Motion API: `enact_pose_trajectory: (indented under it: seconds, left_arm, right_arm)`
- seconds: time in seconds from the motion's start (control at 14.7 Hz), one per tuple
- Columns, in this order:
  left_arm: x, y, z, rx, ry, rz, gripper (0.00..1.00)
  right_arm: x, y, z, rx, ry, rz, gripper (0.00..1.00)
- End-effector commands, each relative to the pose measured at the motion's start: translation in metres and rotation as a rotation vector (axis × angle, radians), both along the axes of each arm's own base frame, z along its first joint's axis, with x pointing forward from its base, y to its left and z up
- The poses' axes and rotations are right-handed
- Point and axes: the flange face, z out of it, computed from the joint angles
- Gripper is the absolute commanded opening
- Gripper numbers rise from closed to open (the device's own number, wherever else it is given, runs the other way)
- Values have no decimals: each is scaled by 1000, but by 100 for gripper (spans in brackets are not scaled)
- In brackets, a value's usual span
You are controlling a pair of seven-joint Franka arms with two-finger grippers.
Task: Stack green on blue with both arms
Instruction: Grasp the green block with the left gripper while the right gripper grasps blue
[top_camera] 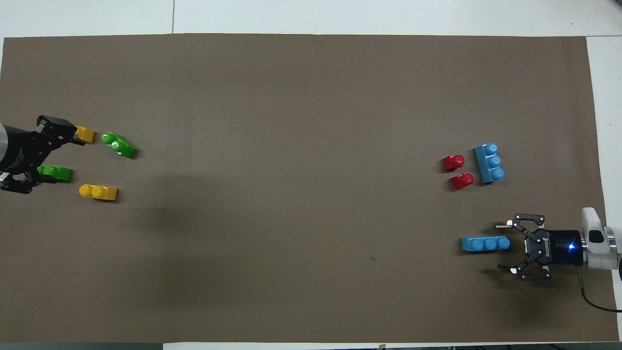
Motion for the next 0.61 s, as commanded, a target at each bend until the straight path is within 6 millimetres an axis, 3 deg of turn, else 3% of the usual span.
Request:
enact_pose_trajectory:
  seconds: [0.0, 0.14, 0.54]
  left_arm:
    - [12, 5, -21, -20, -8, 32, 100]
    - [19, 7, -38, -23, -3, 74, 100]
    - [35, 12, -62, -25, -23, 106, 100]
  right_arm:
    - [-3, 3, -3, 13, -37, 1, 100]
    - [-5, 3, -13, 19, -34, 5, 100]
    - [-6, 2, -20, 10, -30, 5, 99]
